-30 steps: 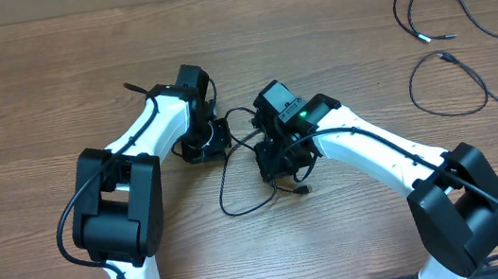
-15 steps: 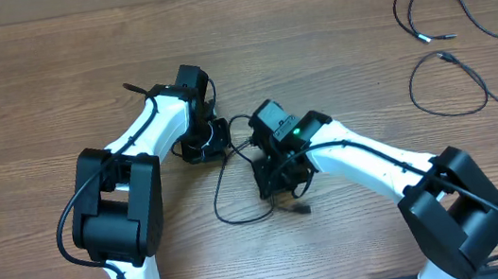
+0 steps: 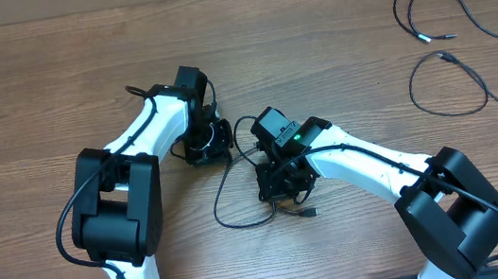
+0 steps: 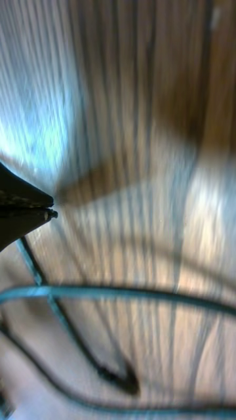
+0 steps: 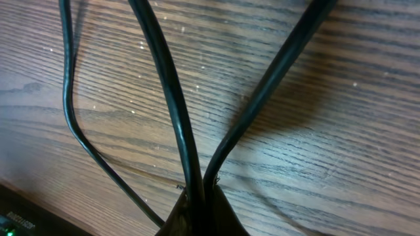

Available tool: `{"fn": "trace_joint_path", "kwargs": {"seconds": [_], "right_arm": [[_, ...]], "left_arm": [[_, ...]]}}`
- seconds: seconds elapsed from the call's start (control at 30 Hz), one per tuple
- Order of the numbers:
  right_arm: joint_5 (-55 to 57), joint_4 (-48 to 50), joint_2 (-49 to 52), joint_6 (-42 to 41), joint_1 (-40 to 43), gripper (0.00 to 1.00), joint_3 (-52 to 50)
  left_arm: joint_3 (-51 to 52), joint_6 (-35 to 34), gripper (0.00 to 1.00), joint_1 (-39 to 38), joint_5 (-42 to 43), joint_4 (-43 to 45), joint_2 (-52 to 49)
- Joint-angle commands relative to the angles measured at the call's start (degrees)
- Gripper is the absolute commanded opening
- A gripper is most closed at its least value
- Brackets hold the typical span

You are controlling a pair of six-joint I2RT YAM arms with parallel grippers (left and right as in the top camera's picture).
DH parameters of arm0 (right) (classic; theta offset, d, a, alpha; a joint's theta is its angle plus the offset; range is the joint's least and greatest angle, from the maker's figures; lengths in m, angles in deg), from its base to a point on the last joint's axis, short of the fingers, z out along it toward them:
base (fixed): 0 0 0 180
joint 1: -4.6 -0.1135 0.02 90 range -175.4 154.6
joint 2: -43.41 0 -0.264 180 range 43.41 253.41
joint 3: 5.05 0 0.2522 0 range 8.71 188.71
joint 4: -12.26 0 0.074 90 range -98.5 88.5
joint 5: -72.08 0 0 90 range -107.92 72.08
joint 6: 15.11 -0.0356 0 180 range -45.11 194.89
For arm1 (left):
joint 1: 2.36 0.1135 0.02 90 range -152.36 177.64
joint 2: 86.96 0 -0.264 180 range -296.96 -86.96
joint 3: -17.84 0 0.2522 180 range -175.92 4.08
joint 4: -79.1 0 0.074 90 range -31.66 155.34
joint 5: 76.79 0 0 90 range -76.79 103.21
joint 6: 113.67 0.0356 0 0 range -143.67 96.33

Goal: Untangle cables

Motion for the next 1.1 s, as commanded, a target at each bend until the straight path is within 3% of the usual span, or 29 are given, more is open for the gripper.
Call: {"fn": "trace_joint_path", "kwargs": {"seconds": [0.0,0.1,0.5,0.77,0.83,0.9,0.97,1.0,1.07], "right_arm": [[0.6,-0.2,0.4,-1.3,0.0,0.04,-0.3],[0.6,-0.3,0.4,-1.4,0.0,0.04,-0.3],[4.0,-2.8,0.4,-1.4,0.0,0.04,-0.3],[4.0,-2.1,0.4,-1.4,0.0,0.04,-0.3],[4.0,-1.5,0.4,-1.4,0.0,0.1,-0.3],[4.0,-0.9,0.4,-1.4,0.0,0.19,-0.3],[4.0,-0.5,0.4,-1.4,0.0,0.2,-0.3],[4.0,-0.5,0.4,-1.4,0.0,0.2,-0.3],[4.0,-0.7,0.4,-1.4,0.0,0.2,-0.3]], "left_arm": [[-1.6,5.2,0.04,0.6,10.5,0.3,-0.4],[-1.8,9.3,0.04,0.3,16.0,1.0,-0.4],[-3.4,9.9,0.04,1.1,11.3,-3.2,-0.4],[-8.3,8.7,0.04,4.7,-5.0,-13.0,-0.3],[-7.7,10.2,0.15,4.7,-6.9,-13.6,-0.3],[-6.8,12.1,0.35,4.0,-7.3,-13.5,-0.3],[-5.7,13.8,0.59,3.1,-7.3,-12.5,-0.4],[-5.2,14.2,0.65,2.7,-7.3,-11.8,-0.4],[-4.1,14.4,0.62,2.1,-7.5,-10.2,-0.5]]}}
